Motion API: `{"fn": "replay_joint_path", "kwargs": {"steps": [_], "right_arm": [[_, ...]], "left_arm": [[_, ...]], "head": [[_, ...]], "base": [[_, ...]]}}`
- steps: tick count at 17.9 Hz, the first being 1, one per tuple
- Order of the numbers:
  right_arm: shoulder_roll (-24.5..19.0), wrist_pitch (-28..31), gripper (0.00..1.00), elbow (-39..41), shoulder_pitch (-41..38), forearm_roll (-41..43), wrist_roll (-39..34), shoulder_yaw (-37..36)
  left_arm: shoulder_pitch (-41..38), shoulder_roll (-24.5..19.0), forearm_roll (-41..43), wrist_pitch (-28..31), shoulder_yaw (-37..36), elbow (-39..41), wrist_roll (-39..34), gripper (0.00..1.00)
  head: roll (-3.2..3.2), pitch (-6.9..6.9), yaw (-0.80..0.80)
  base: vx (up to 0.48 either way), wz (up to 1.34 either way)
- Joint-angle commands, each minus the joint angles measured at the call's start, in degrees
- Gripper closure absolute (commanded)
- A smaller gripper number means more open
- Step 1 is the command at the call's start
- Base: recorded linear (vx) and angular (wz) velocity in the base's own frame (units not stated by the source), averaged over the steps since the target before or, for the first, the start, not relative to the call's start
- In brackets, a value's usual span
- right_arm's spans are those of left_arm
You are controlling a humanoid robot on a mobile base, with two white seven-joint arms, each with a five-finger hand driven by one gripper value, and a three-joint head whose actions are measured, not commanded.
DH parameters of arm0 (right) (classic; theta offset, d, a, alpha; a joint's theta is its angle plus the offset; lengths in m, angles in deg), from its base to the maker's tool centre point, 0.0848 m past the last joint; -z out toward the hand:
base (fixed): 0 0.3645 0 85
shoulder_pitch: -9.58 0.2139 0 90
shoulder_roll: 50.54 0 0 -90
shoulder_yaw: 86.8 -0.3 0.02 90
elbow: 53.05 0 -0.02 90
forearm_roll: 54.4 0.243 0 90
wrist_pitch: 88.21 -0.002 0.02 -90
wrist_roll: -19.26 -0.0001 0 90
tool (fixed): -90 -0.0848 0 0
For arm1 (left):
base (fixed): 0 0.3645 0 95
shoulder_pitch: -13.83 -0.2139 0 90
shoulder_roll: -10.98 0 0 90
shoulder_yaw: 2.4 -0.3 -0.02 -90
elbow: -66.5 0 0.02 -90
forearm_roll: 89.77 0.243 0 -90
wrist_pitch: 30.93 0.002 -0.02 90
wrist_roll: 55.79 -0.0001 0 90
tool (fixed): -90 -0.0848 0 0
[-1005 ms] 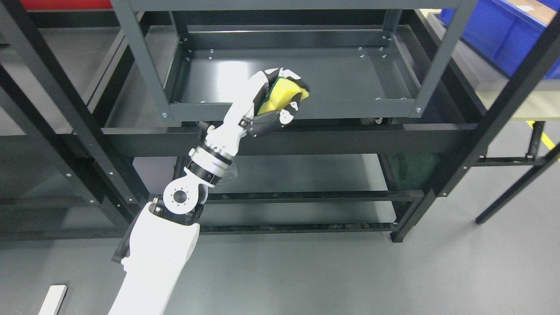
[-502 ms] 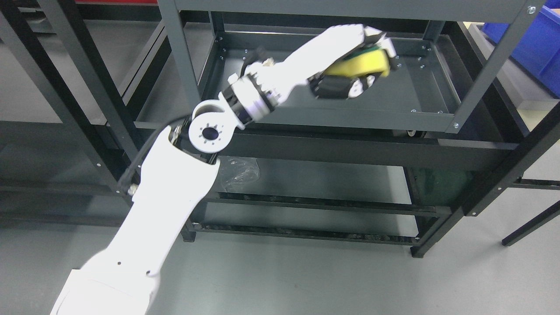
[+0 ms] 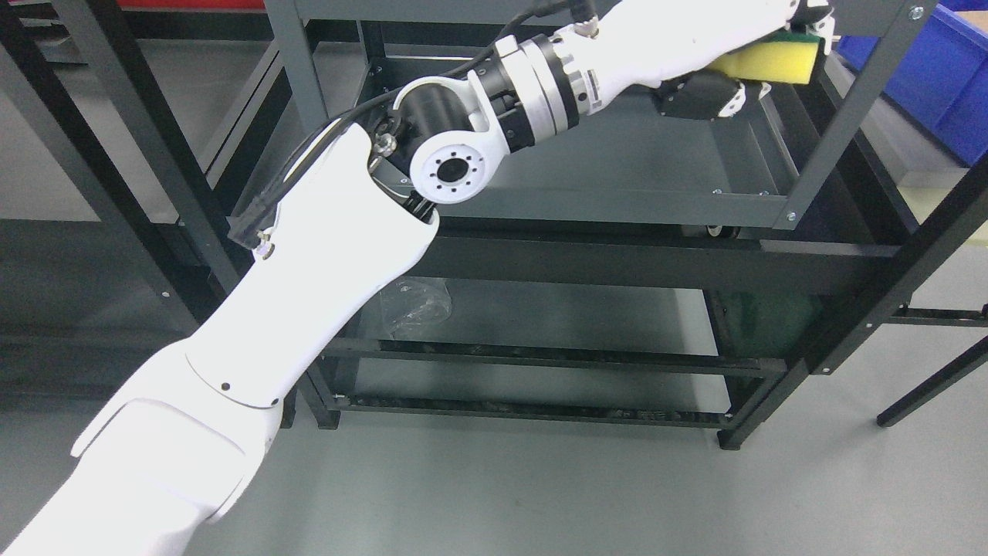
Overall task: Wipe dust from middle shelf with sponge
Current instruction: 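Extend the left hand into the middle shelf and wipe farther in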
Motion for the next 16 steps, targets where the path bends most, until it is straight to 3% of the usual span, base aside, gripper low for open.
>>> {"fn": "replay_joint_path", "kwargs": {"steps": [1,7,11,14,16], "right_arm": [[1.0,0.03,0.0,1.0,0.01,0.09,0.01,-0.02],[1.0,0.03,0.0,1.0,0.01,0.0,0.01,0.07],[1.0,0.03,0.0,1.0,0.01,0.0,0.01,-0.02],[1.0,0.03,0.0,1.0,0.01,0.0,0.01,-0.02],[1.0,0.03,0.0,1.0,0.01,0.0,0.01,-0.02]], "left_arm": [[2.82,-1.0,5.13,0.16,-4.14,-14.01,-2.32,0.98],[1.51,-1.0,5.92,0.07,5.36,-16.58,-2.14,0.98],[-4.2,-1.0,5.92,-3.53,17.74,-7.73,3.2,0.98],[-8.94,-5.26,5.84,-3.97,23.38,1.33,8.22,0.98],[-10.97,-9.56,5.66,-6.24,27.15,2.85,8.4,0.98]], "head": [[0.0,0.0,0.0],[0.0,0.0,0.0],[0.0,0.0,0.0],[0.0,0.0,0.0],[0.0,0.0,0.0]], "base": [[-0.015,-0.02],[-0.009,-0.04],[0.0,0.0],[0.0,0.0],[0.0,0.0]]}}
